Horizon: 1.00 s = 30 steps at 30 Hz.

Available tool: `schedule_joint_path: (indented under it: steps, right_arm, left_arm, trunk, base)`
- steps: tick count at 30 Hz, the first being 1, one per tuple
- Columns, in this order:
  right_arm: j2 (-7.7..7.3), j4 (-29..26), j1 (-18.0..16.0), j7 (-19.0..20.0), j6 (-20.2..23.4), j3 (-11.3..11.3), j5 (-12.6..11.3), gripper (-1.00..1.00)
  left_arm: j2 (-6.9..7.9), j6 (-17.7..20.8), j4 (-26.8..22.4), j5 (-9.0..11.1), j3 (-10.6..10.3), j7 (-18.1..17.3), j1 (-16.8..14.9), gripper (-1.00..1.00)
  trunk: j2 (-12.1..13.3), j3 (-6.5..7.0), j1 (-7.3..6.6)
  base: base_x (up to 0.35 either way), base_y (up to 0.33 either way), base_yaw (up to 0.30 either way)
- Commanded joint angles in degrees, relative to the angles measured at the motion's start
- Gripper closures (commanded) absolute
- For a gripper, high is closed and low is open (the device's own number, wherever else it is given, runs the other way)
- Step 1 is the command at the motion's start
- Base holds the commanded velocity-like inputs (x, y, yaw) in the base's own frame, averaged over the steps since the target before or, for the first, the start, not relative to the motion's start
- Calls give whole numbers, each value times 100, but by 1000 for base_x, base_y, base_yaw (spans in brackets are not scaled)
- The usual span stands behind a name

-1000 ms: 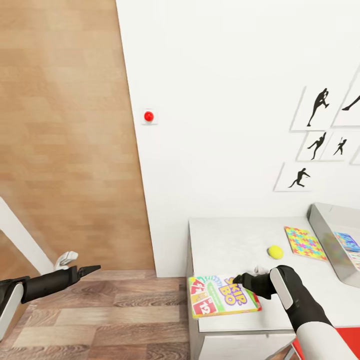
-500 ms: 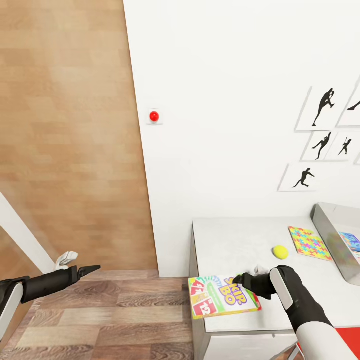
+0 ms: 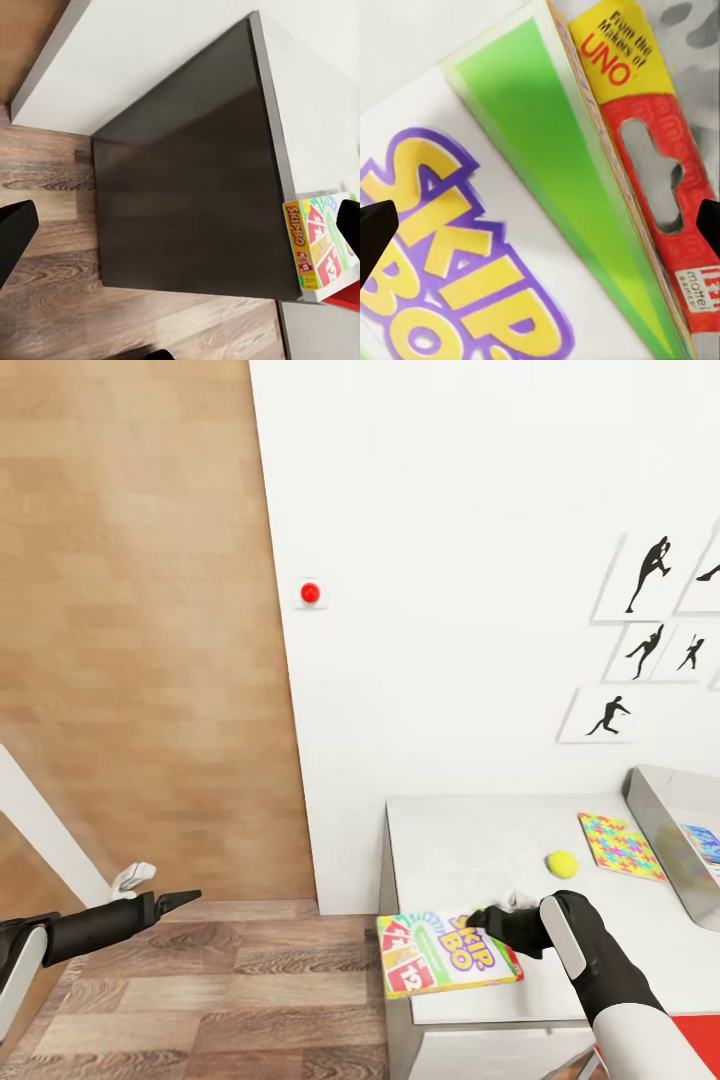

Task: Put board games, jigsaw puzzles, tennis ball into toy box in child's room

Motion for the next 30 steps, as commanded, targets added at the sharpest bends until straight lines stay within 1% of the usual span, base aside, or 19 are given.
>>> schedule_joint_path:
  steps: [1, 18, 30]
  right_arm:
    - [1, -5, -4, 2, 26, -9, -17, -100]
    - [1, -5, -1, 2, 26, -9, -17, -100]
    - [-6, -9, -5, 2, 26, -12, -17, -100]
  left_arm:
    - [0, 24, 0, -2, 5, -20, -4, -100]
    - [1, 23, 0, -2, 5, -20, -4, -100]
    - [0, 19, 0, -2, 5, -20, -7, -100]
  trunk:
    - [-12, -12, 4]
    - [-12, -12, 4]
    - [-12, -12, 4]
  base:
    - [0, 87, 0]
    - [0, 14, 0]
    - [0, 44, 0]
